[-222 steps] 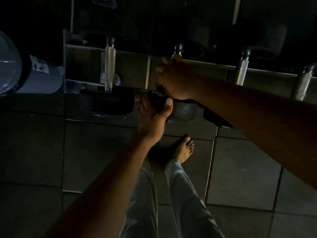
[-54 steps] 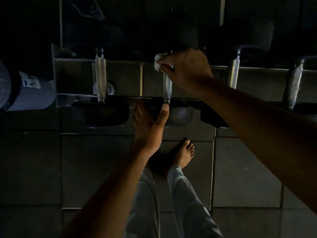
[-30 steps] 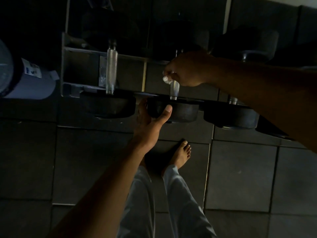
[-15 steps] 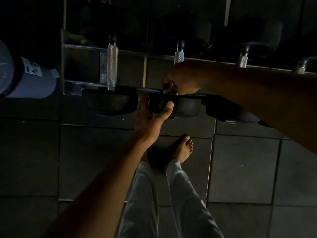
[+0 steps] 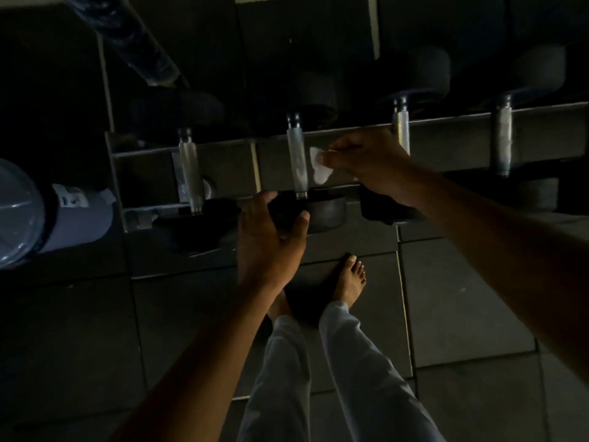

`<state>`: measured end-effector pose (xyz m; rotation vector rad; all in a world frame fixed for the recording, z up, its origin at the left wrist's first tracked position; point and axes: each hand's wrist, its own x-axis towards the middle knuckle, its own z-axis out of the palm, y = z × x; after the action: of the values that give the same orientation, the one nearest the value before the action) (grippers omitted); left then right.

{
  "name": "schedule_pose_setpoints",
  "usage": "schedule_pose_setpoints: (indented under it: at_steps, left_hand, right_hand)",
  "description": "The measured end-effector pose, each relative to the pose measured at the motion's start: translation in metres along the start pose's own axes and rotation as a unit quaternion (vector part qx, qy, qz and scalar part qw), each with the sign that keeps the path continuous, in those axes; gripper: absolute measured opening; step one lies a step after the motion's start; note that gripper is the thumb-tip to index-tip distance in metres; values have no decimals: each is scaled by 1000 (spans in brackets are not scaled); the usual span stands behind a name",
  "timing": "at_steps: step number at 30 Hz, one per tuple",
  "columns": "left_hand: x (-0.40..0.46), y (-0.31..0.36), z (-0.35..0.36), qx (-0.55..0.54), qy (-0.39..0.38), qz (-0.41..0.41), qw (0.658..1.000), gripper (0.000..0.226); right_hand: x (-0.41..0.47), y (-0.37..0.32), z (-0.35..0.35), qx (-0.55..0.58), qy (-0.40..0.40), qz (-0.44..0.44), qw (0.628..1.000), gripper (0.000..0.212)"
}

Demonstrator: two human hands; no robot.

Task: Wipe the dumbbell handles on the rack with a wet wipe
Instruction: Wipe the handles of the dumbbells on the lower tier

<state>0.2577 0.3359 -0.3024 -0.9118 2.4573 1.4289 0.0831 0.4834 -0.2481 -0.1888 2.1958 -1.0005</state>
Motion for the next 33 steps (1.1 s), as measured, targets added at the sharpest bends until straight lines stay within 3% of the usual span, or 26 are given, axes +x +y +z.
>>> schedule_pose_setpoints:
  at_steps: [2,6,10,14,22,27,33]
  left_hand:
    - [-1,22,4,22,-6,42,999,51]
    - [-5,69,29,37,-29,98,994,40]
    - [-5,97,73,-4,-75,66,995,26]
    - [0,104,116,-8,-81,36,996,29]
    - [-3,122,174,3,-58,-92,994,92]
    - [-7,127,209,21,-16,-160,987,108]
    - [-12,116,221,-7,17,-138,990,103]
  right_hand:
    - [-18,14,-13,96,34,33,994,7]
    - [-34,45,-53,179,87,76,977,28]
    - [-53,72,-87,226,131,91,961,34]
    - [-54,99,-115,248,135,104,954,32]
    - [-26,134,-149,263,12,103,959,25]
    - [-6,145,-159,270,-70,106,954,28]
    - [23,154,-152,147,-109,71,980,26]
